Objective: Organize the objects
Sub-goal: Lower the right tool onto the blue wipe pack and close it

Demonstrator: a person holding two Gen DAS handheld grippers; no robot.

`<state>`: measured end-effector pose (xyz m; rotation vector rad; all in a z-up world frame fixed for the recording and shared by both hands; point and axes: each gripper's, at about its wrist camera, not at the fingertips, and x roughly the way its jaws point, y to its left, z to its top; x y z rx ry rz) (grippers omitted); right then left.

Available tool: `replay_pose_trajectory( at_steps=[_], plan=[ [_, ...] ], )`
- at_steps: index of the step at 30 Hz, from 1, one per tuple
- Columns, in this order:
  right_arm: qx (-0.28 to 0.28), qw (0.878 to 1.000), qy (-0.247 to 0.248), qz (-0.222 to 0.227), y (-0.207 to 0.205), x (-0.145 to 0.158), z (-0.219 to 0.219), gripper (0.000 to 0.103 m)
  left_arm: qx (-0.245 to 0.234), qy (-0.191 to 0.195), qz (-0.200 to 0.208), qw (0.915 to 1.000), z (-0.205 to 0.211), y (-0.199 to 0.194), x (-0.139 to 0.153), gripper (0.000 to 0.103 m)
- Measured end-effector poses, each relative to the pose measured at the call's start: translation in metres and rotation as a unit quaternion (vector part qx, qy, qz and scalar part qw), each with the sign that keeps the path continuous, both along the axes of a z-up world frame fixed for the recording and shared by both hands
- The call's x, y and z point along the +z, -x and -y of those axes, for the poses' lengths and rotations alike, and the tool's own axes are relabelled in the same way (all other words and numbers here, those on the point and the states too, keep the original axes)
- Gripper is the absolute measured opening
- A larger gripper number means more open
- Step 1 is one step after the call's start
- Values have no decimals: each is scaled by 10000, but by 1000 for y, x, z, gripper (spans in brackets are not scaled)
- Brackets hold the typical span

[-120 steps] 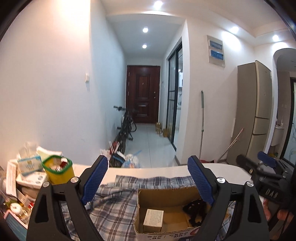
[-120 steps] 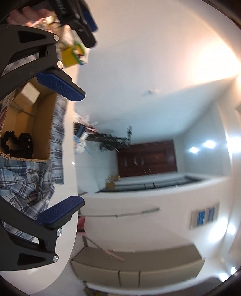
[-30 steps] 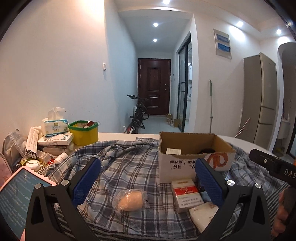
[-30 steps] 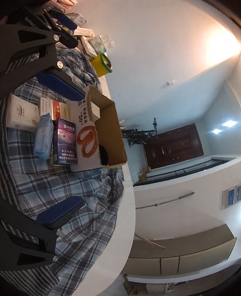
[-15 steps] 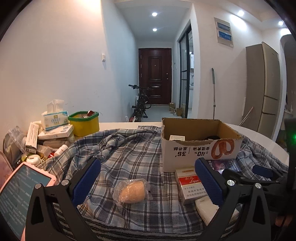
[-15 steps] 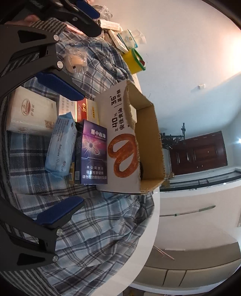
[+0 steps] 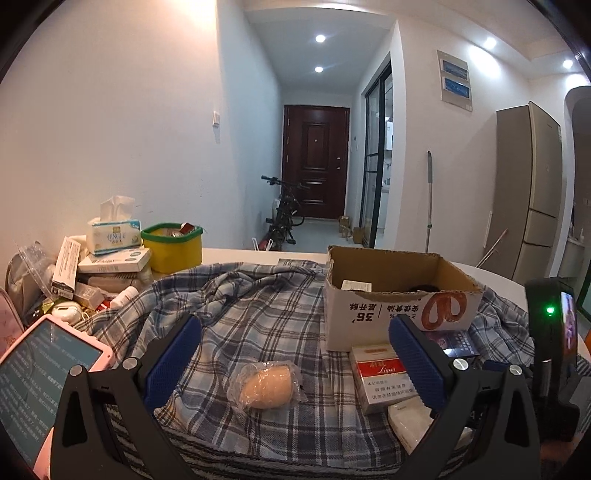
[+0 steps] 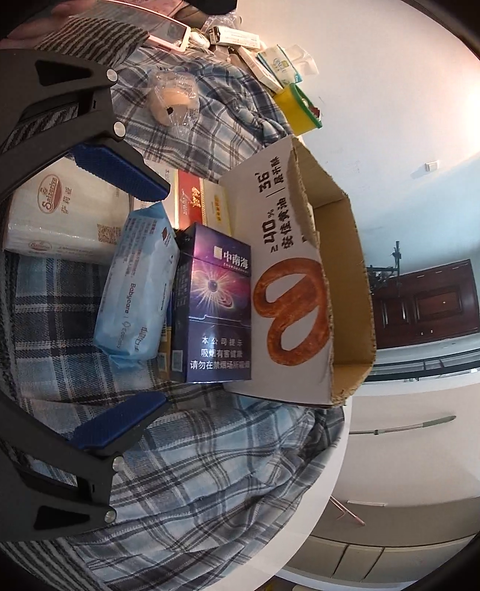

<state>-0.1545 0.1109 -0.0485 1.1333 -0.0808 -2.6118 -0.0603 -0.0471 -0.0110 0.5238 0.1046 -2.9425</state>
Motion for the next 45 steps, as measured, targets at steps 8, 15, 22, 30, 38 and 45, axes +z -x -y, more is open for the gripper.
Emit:
replay_pose_trajectory(
  at_steps=[8,15,22,30,38,45],
  plan=[
    [-34,9998,-67,188,5,-7,0,90,24,-20,57,10000,1,2,0,103],
    [-59,9999,-37,158,3,-6,0,79,0,36,-3,10000,-1,0,1,103],
    [-203,9989,34,-413,-15,17,-16,77,40,-20,0,10000,1,0,1,103],
    [-735,9711,-757,-2140,-58,70,-48,77,37,-10,99,9999,0,5,-1,103],
    [-847,9547,-1209,-2586,-52,62,-51,77,51,41,111,9999,-1,5,-2,103],
    [-691,9571,-909,-2665,-57,62,-57,77,442,-46,287,9986,8,9,1,103]
  ],
)
